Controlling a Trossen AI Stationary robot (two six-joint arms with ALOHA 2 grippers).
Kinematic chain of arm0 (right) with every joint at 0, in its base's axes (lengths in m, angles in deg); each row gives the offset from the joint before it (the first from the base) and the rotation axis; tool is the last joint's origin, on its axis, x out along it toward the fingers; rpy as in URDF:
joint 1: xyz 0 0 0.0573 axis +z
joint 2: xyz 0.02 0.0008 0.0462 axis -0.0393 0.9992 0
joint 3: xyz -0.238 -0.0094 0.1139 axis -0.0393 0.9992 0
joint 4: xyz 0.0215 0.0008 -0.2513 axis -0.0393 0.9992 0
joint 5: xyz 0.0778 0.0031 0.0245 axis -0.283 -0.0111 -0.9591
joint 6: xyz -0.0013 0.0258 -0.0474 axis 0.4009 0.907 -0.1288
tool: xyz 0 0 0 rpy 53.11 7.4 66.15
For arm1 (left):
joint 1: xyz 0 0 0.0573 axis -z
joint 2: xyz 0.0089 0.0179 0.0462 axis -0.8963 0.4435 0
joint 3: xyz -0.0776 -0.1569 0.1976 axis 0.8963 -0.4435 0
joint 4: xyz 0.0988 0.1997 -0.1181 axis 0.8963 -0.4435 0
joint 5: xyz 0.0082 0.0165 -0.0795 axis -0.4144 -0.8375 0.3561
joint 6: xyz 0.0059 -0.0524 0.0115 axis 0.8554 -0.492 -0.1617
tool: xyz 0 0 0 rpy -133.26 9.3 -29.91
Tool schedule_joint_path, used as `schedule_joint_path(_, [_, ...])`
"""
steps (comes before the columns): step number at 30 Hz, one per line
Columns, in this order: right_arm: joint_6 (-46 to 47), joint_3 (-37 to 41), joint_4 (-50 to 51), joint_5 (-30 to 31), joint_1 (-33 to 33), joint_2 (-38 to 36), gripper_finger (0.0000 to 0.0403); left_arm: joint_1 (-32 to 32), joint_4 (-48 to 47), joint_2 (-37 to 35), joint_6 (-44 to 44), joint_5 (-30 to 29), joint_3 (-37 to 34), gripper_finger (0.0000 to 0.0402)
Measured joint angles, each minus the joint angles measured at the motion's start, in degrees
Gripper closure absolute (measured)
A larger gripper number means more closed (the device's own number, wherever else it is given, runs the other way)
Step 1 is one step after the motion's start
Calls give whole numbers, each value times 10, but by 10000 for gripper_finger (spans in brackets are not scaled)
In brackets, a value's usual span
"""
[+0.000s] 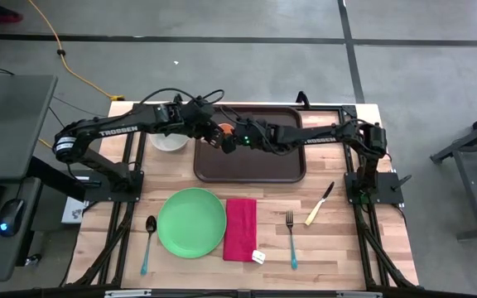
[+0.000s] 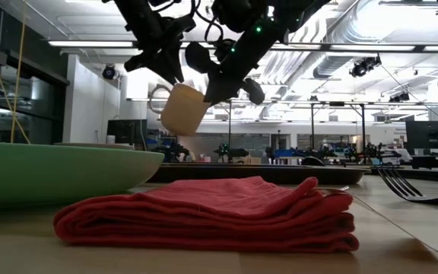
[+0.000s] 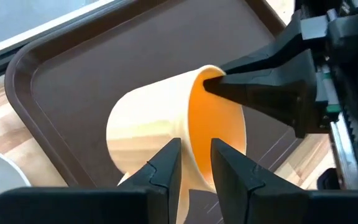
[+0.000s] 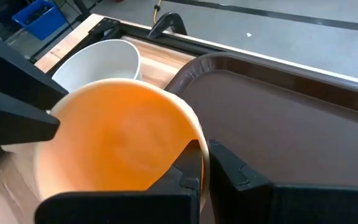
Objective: Set up tray
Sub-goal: Put the yellow mug on the brown tray
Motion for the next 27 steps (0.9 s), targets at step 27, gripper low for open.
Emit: schedule_joint_path(27, [17,0,-23,-14,3,17,403,0,-9,18,14,-30,0,320])
